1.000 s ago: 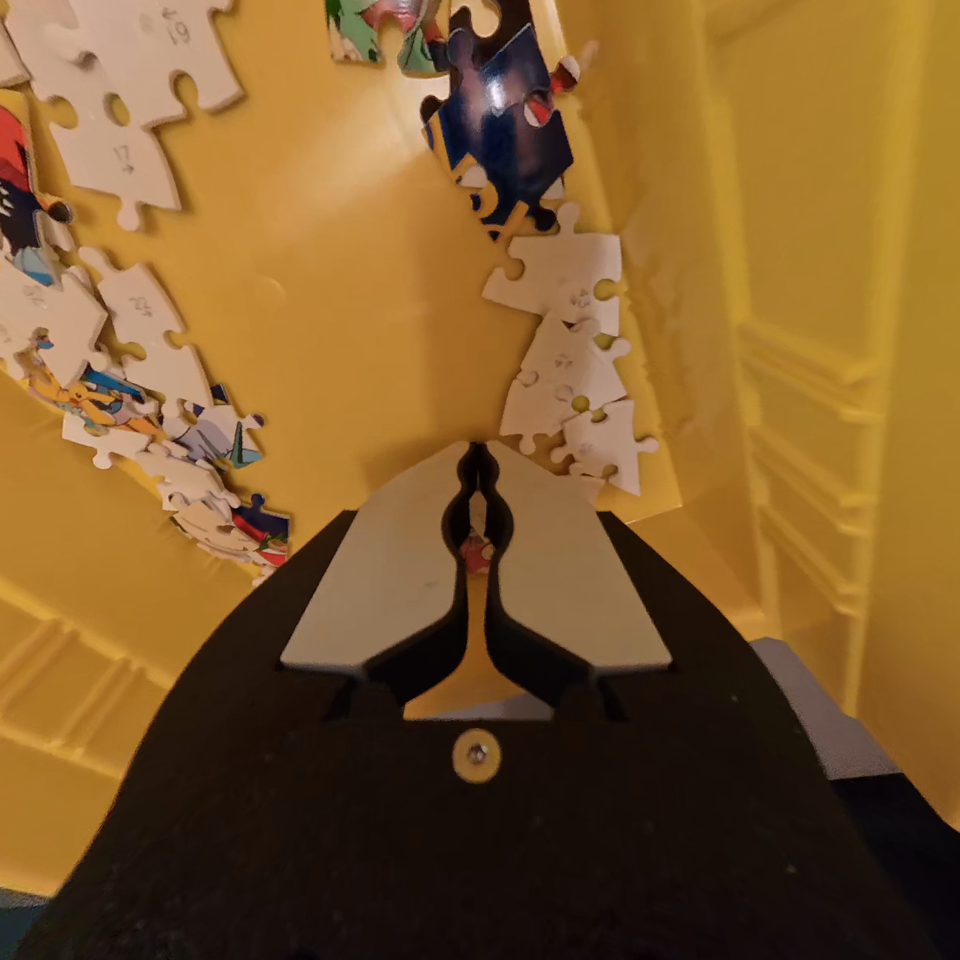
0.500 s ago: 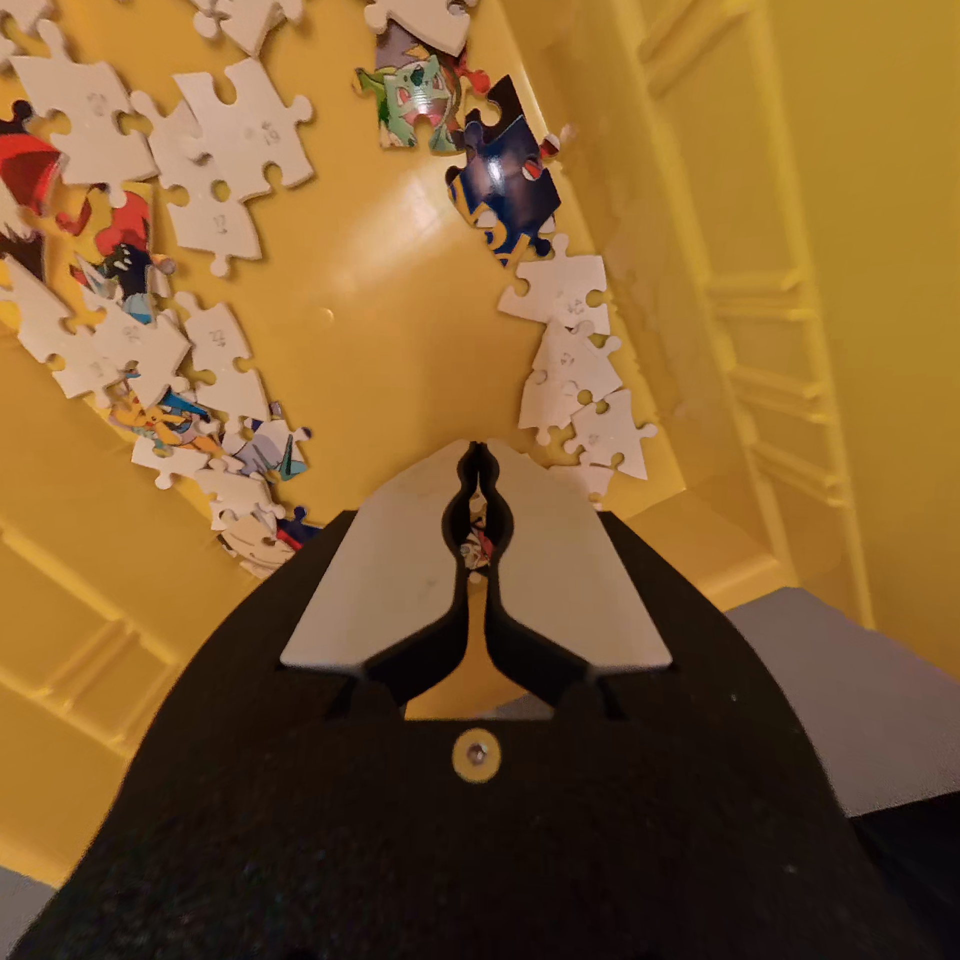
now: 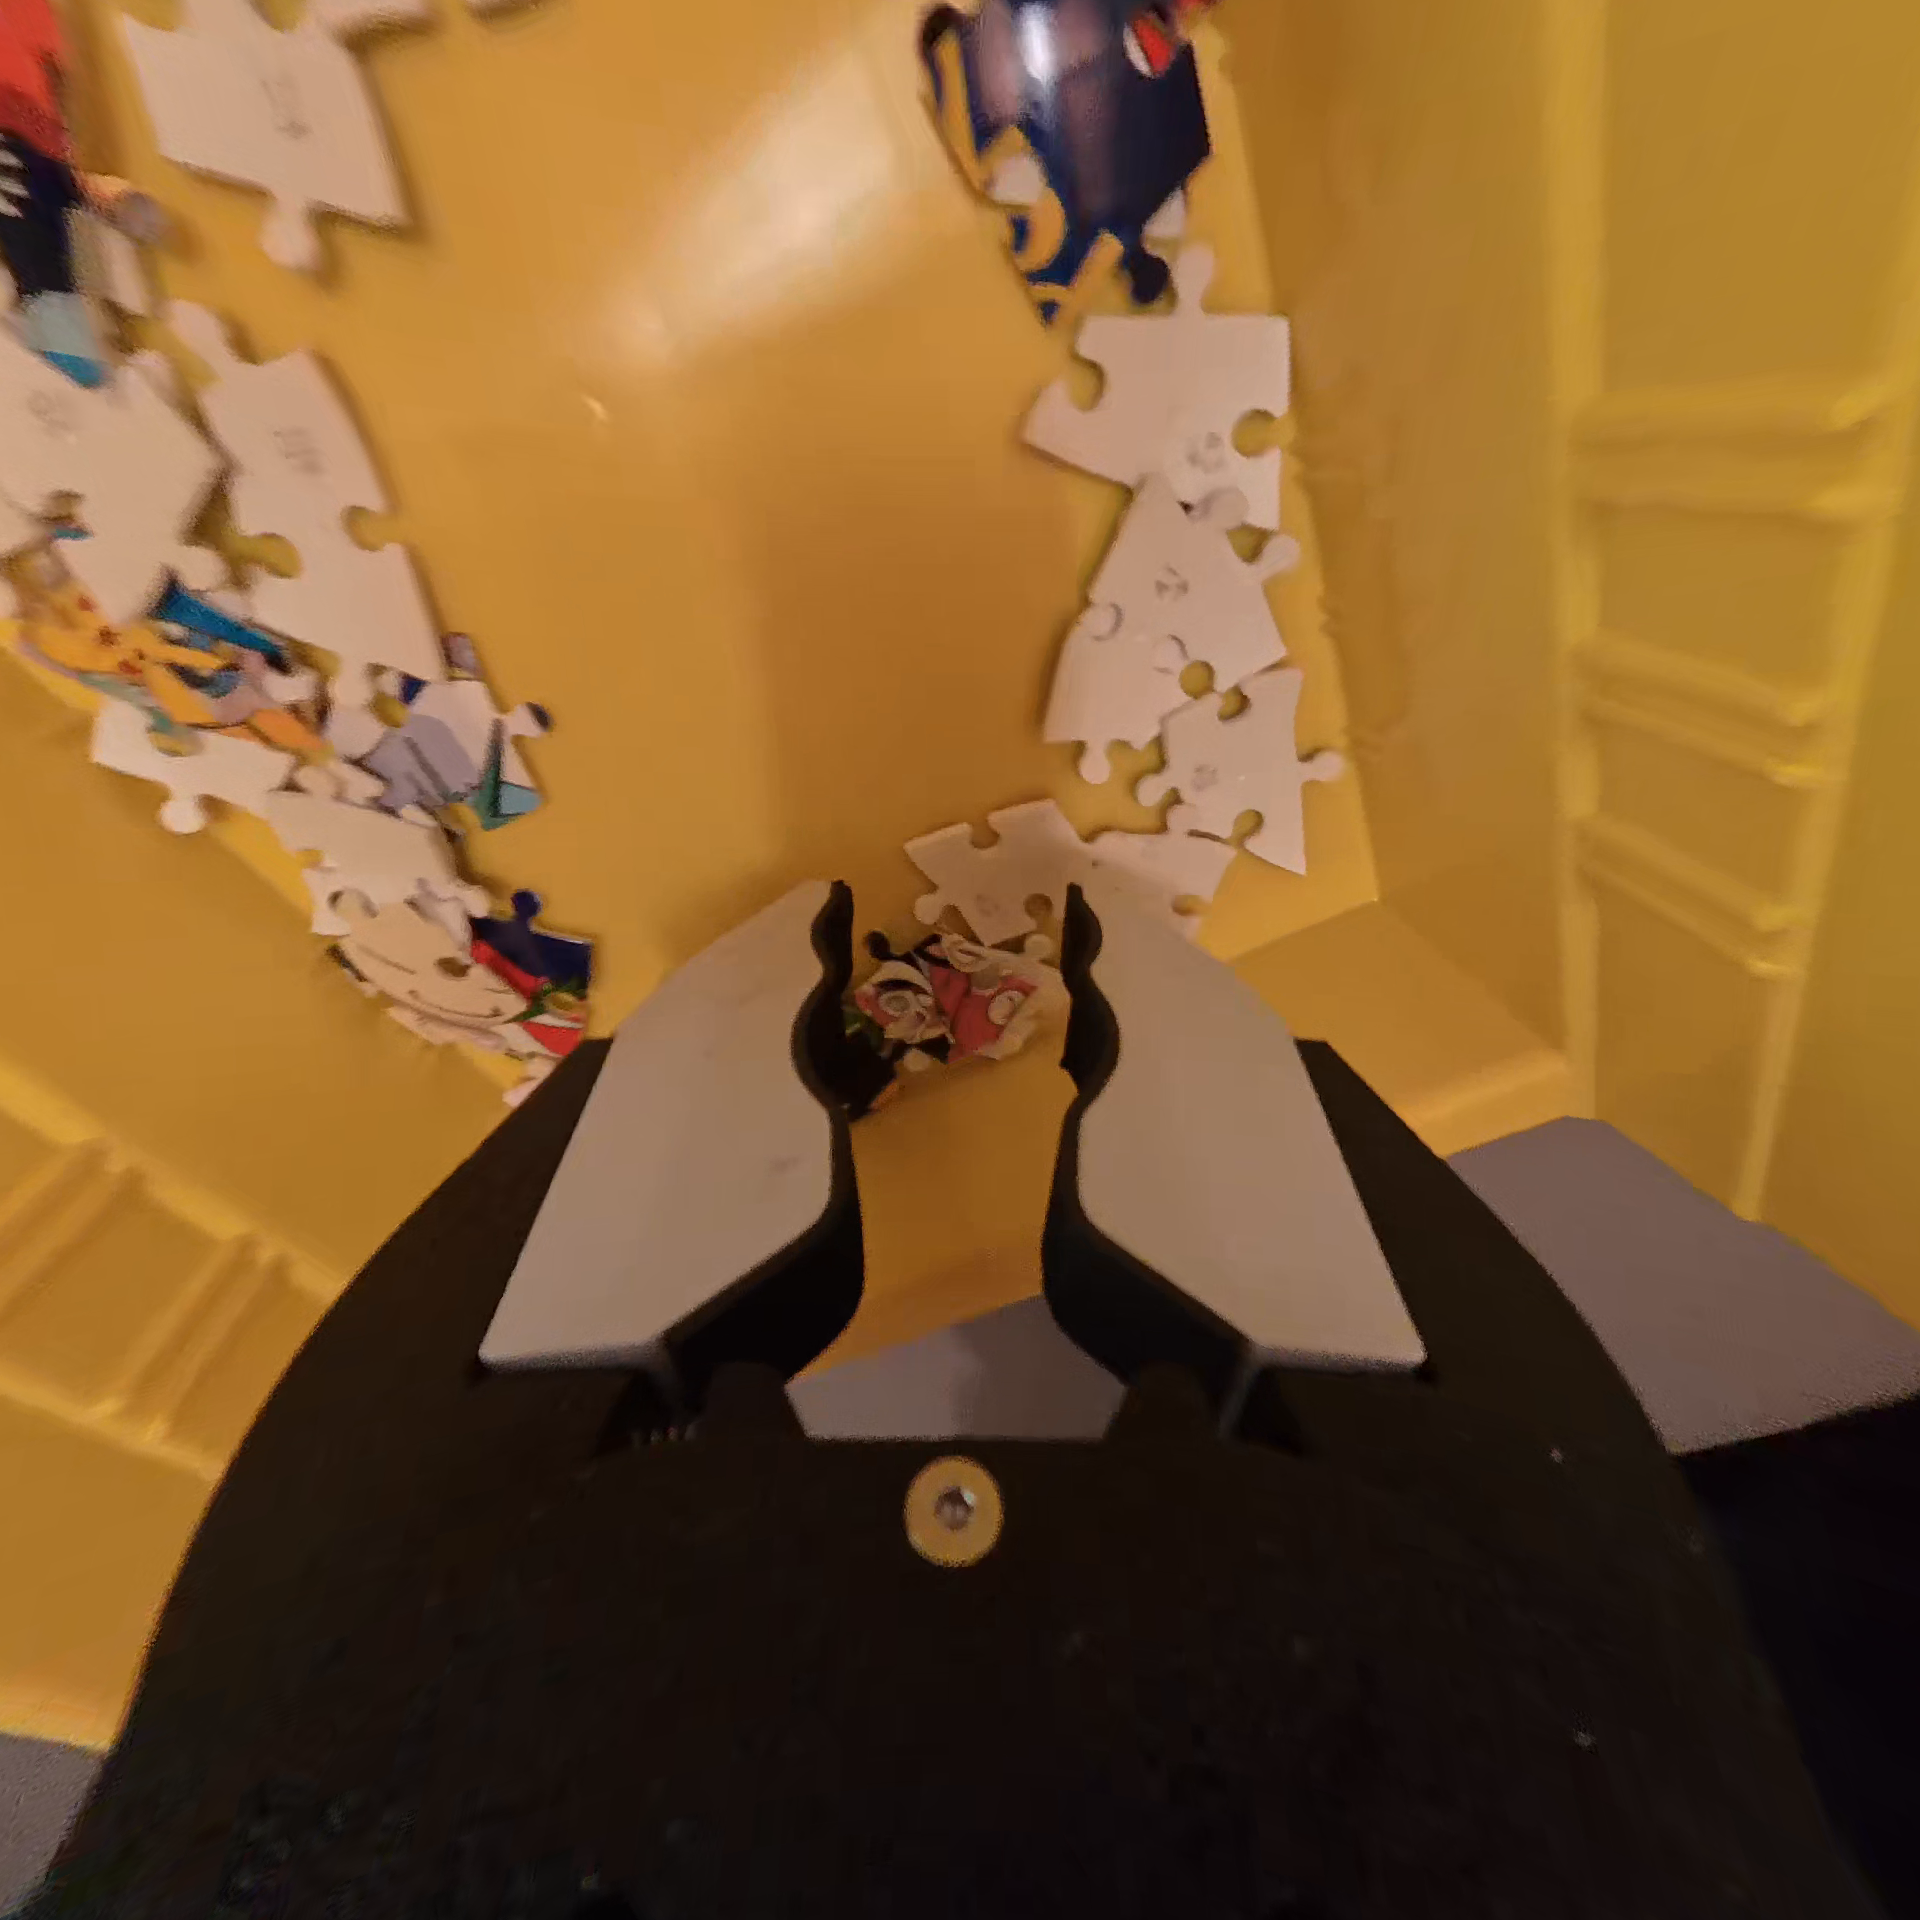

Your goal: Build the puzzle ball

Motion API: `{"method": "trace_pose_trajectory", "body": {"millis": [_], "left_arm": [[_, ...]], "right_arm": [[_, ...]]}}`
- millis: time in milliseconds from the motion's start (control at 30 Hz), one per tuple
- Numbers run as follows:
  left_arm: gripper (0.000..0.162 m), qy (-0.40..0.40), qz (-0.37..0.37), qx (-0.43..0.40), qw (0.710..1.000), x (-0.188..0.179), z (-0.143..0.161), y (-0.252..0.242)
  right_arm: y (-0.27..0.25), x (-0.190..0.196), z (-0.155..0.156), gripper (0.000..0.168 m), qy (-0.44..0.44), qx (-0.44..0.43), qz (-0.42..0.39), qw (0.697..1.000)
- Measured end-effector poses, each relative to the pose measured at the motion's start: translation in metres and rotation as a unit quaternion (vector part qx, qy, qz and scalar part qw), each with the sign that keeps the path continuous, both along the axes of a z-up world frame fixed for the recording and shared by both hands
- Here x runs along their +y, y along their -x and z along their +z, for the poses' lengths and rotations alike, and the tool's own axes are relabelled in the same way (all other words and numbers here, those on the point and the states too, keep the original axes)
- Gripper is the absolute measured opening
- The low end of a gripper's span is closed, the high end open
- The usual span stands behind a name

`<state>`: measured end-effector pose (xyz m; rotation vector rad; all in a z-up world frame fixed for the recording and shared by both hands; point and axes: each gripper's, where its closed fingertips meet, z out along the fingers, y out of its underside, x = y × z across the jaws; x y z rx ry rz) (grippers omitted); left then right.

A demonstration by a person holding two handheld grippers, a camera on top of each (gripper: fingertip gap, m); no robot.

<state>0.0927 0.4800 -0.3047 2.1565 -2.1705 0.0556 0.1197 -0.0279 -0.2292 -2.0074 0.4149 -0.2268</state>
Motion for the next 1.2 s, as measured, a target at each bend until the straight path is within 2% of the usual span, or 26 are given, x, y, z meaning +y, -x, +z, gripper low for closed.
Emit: {"method": "trace_pose_trajectory", "body": {"millis": [167, 333, 600, 867, 967, 1000, 1033, 1200], "left_arm": [[0.035, 0.019, -0.037, 0.029, 0.999, -0.012, -0.004, 0.004], [0.036, 0.010, -0.037, 0.048, 0.998, -0.007, -0.006, -0.001], [0.037, -0.018, -0.042, 0.009, 0.999, 0.009, -0.007, -0.019], [0.037, -0.049, -0.098, 0.015, 0.994, 0.008, -0.008, -0.012], [0.032, -0.046, -0.112, -0.001, 0.993, 0.007, -0.006, -0.015], [0.017, -0.045, -0.116, -0.012, 0.992, 0.007, -0.006, -0.017], [0.014, -0.046, -0.116, -0.028, 0.992, 0.007, -0.004, -0.020], [0.010, -0.047, -0.113, -0.068, 0.990, 0.013, 0.003, -0.025]], "right_arm": [[0.000, 0.000, -0.001, 0.045, 0.004, -0.001, -0.001, 1.000], [0.000, -0.002, -0.002, 0.045, 0.003, 0.000, -0.004, 1.000], [-0.001, -0.009, -0.003, 0.045, 0.000, 0.002, -0.013, 1.000], [0.001, -0.003, -0.004, 0.045, 0.000, 0.002, -0.003, 1.000], [0.002, -0.002, -0.003, 0.045, 0.001, 0.001, -0.002, 1.000], [0.001, -0.003, -0.003, 0.045, 0.000, 0.000, -0.002, 1.000], [0.001, -0.003, -0.003, 0.045, -0.001, 0.001, -0.004, 1.000], [0.001, -0.005, -0.002, 0.045, 0.002, 0.000, -0.007, 1.000]]}}
